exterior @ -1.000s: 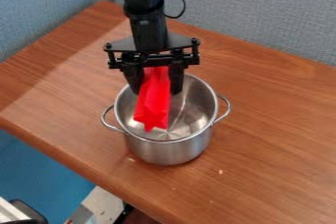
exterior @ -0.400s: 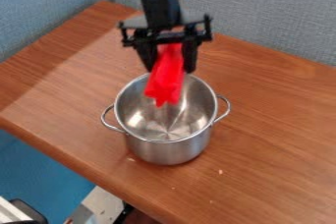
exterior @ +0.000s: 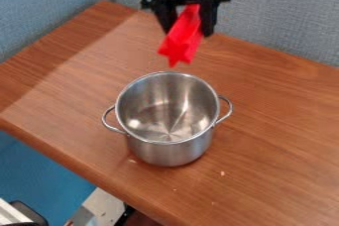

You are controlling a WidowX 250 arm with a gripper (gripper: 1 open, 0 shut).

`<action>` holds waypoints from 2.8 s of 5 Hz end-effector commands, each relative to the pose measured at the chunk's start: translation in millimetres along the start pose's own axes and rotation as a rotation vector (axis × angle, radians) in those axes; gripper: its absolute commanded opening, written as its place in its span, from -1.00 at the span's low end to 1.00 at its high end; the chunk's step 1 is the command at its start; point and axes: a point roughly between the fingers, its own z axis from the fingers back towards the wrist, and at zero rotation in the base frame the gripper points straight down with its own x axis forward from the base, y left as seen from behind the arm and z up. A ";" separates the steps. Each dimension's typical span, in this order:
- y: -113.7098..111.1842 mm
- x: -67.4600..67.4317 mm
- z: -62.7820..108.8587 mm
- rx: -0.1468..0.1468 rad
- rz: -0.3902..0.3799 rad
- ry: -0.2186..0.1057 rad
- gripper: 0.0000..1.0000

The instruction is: Move the red object from the metal pot to the table

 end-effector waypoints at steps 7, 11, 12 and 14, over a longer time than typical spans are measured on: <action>0.2 79.8 -28.1 -0.013 0.157 -0.155 -1.00; -23.5 62.6 -36.6 -0.027 0.053 -0.176 -1.00; -30.4 69.3 -42.2 -0.032 0.045 -0.177 -1.00; -58.9 79.2 -50.9 -0.042 -0.046 -0.154 -1.00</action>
